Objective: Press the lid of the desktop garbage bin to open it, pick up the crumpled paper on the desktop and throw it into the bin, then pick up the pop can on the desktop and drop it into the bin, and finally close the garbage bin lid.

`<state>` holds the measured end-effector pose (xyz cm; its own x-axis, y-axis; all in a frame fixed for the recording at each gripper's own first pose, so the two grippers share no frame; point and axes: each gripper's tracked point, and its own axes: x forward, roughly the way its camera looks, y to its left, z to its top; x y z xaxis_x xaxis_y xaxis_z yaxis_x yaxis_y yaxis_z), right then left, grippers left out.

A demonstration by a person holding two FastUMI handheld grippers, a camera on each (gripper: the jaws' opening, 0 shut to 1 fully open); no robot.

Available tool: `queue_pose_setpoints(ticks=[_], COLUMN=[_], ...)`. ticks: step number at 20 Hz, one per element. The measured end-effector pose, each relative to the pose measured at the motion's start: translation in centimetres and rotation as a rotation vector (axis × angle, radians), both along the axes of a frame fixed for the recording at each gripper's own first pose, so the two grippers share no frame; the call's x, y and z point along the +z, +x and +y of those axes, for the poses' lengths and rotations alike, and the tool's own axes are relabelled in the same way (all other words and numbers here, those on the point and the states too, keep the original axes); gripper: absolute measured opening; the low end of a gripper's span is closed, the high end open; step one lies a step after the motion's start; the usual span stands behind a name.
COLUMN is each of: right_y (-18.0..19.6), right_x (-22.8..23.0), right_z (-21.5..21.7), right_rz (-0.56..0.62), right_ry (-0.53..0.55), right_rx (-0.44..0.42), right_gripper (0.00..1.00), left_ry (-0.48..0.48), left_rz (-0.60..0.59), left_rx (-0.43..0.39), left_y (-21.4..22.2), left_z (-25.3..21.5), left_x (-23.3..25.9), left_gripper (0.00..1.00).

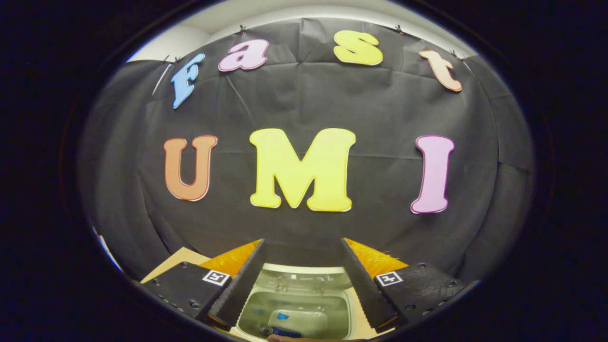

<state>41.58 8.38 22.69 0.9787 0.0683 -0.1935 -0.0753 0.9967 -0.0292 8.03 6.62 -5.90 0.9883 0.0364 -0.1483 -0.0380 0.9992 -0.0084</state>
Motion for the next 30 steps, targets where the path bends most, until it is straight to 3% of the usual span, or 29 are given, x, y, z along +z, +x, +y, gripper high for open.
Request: queue_pose_setpoints(ticks=[9, 19, 30], right_y=[-3.6, -6.9, -8.1], right_x=[-3.5, -9.3, -16.3], right_z=[0.4, -1.3, -0.2], right_rz=[0.040, 0.130, 0.223], right_ry=[-0.004, 0.013, -0.011], right_rx=[0.047, 0.033, 0.035], right_gripper=[0.95, 0.95, 0.94], left_ry=[-0.014, -0.022, -0.019], left_rz=[-0.046, -0.064, -0.088], left_rx=[0.016, 0.026, 0.005], left_y=[-1.0, -1.9, -2.5], left_z=[0.1, 0.6, 0.2], left_x=[1.6, 2.7, 3.4], left_gripper=[0.98, 0.98, 0.98])
